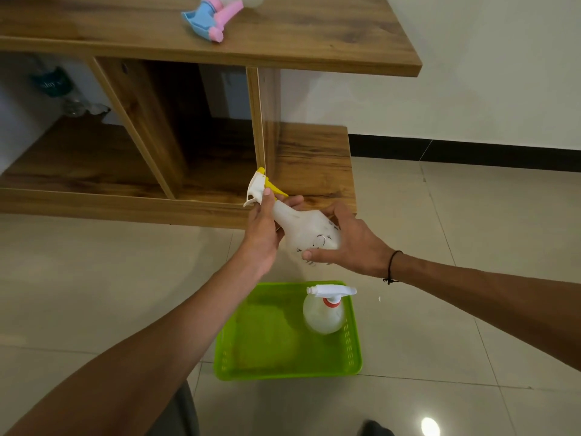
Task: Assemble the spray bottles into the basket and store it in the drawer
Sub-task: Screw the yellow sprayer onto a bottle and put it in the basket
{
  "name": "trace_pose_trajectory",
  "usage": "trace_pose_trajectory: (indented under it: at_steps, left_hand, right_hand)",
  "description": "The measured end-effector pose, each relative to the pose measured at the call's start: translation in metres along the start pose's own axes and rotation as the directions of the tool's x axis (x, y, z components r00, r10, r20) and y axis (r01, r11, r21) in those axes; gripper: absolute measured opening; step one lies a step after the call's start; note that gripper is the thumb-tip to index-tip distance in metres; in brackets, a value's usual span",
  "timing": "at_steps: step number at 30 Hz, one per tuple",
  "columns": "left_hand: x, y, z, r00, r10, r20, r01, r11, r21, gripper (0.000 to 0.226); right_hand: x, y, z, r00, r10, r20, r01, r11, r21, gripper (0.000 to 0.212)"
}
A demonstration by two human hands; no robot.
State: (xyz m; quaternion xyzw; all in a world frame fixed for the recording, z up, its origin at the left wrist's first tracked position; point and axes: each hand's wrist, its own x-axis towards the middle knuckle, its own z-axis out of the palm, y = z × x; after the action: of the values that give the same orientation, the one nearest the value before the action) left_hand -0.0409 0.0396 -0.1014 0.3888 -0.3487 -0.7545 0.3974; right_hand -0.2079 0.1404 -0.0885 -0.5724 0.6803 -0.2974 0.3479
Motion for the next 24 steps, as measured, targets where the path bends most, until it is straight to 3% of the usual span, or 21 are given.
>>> trace_pose_trajectory:
  at_steps: [3,8,16,22,24]
  left_hand:
    - [-0.002,0.005,-0.004,0.999,-0.009,0.034,0.007,0.998,0.057,0.034]
    - [-0.007,0.015,-0.009,0.995,-0.012,0.103,0.002,0.995,0.098,0.032]
    - [-0.016,0.028,-0.011,0.968,0.07,0.24,-0.14,0.947,0.288,0.032]
    - [-0.024,0.035,-0.019,0.937,0.087,0.339,-0.227,0.889,0.398,0.032]
    - [-0.023,0.04,-0.026,0.939,0.062,0.339,-0.216,0.873,0.438,0.03]
  right_hand:
    - [0.004,0.003,-0.002,0.992,0.074,0.101,-0.096,0.969,0.228,0.088]
    - [0.008,0.005,0.0,0.971,0.128,0.203,-0.193,0.919,0.344,0.086]
    - [0.018,-0.015,0.011,0.973,0.028,0.231,-0.024,1.0,-0.02,0.094]
    - [0.031,-0.039,0.022,0.946,-0.063,0.318,0.085,0.995,-0.057,0.069]
    - [0.034,-0.04,0.027,0.949,-0.074,0.307,0.103,0.991,-0.08,0.074]
